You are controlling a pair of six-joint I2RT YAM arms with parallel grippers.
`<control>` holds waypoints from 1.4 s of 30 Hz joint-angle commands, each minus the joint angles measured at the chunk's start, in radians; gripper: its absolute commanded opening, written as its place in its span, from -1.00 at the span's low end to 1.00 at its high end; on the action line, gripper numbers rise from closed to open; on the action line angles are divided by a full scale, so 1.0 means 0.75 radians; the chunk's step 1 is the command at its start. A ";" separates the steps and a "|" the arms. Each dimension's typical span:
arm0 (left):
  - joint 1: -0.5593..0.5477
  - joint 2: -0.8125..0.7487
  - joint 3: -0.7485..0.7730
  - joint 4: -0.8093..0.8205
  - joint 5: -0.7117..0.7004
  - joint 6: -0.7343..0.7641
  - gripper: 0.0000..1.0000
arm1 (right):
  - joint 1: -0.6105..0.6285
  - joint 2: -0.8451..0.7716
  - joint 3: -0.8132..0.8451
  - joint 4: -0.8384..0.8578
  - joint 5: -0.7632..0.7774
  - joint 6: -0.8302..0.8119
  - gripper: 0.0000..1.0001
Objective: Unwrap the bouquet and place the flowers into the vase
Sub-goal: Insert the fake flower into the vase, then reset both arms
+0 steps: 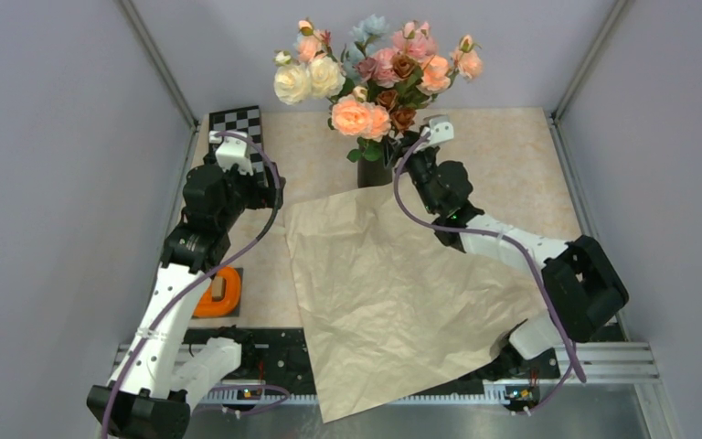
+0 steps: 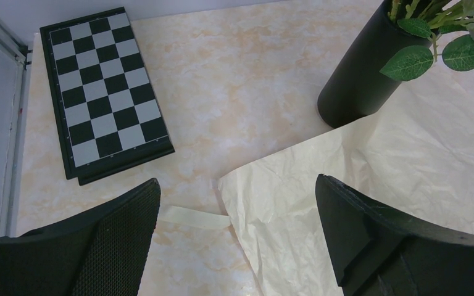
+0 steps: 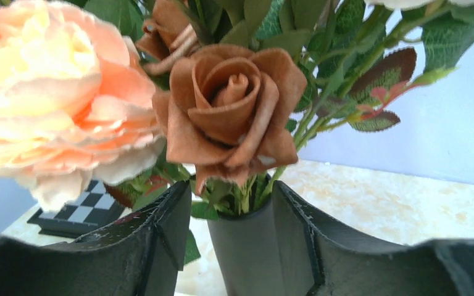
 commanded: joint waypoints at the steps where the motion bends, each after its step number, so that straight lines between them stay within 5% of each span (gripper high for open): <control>1: 0.008 -0.011 -0.017 0.070 -0.022 -0.010 0.97 | 0.017 -0.100 -0.050 -0.009 -0.009 -0.008 0.09; 13: 0.044 0.000 -0.037 0.084 -0.259 -0.112 0.97 | -0.040 -0.358 -0.193 -0.395 -0.079 -0.013 0.30; 21: 0.198 -0.031 -0.092 0.144 -0.278 -0.292 0.97 | -0.288 -0.544 -0.207 -0.796 -0.193 0.147 0.35; 30: 0.233 -0.192 -0.133 0.111 -0.462 -0.251 0.97 | -0.677 -0.705 -0.095 -1.274 -0.256 0.284 0.36; 34: 0.232 -0.315 -0.164 0.114 -0.469 -0.166 0.97 | -0.730 -0.813 -0.086 -1.328 -0.241 0.282 0.36; 42: 0.231 -0.520 -0.228 0.092 -0.493 -0.052 0.97 | -0.731 -1.090 -0.280 -1.088 -0.244 0.142 0.36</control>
